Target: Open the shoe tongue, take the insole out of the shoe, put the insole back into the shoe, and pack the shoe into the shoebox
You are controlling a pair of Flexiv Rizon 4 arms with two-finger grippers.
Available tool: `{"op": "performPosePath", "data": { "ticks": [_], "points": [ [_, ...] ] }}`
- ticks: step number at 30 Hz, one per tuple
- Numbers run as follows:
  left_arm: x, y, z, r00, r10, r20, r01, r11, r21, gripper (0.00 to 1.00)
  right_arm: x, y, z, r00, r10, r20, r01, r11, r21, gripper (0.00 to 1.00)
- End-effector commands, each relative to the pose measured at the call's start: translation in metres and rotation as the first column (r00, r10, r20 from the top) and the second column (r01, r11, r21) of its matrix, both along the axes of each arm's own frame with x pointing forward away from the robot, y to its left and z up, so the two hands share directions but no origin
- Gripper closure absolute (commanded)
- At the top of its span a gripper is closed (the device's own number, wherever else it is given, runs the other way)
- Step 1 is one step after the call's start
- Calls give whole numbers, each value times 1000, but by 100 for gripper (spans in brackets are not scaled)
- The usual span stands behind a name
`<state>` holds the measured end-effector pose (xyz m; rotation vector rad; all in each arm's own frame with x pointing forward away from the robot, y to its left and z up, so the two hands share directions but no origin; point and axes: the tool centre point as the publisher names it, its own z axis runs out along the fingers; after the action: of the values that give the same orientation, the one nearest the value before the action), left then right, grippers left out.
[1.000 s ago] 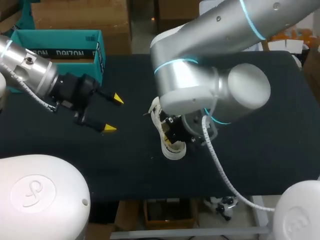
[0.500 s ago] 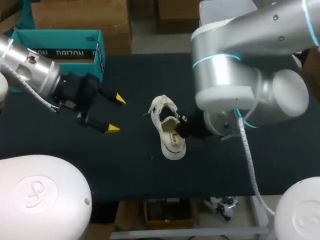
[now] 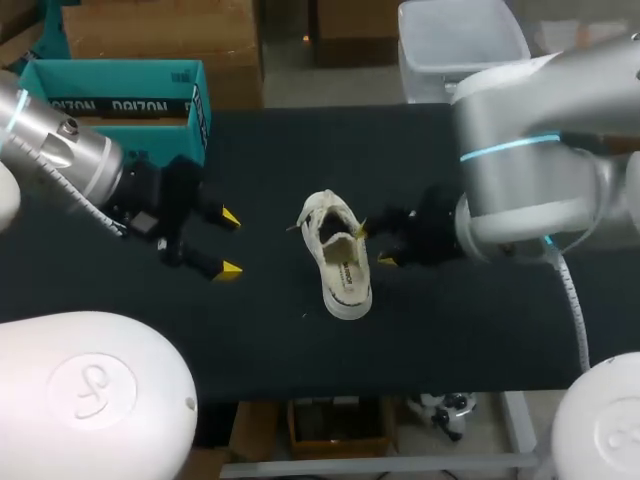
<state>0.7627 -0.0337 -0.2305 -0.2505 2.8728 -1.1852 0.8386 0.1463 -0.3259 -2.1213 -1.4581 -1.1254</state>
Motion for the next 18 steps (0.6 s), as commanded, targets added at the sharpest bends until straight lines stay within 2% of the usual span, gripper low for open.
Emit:
{"op": "performPosePath", "data": {
  "ticks": [1,3,4,15,16,17,18],
  "points": [
    [-7,3,0,998,67,5,-67,996,54,0,2,-5,10,896,342,-284,-326,940,104,0],
    [-6,6,0,997,82,0,-81,989,121,0,2,-5,10,896,342,-284,-326,940,104,0],
    [-6,8,1,996,85,11,-86,977,195,0,2,-5,10,896,342,-284,-326,940,104,0],
    [-6,8,1,996,85,11,-86,977,195,0,2,-5,10,896,342,-284,-326,940,104,0],
    [-6,8,1,996,85,11,-86,977,195,0,4,-9,7,885,380,-270,-360,925,123,0],
    [-6,8,1,996,85,11,-86,977,195,0,7,-14,5,891,360,-278,-345,933,104,0],
    [-3,5,0,994,107,-2,-105,978,181,0,8,-16,5,882,382,-275,-369,924,103,0]
  ]
}}
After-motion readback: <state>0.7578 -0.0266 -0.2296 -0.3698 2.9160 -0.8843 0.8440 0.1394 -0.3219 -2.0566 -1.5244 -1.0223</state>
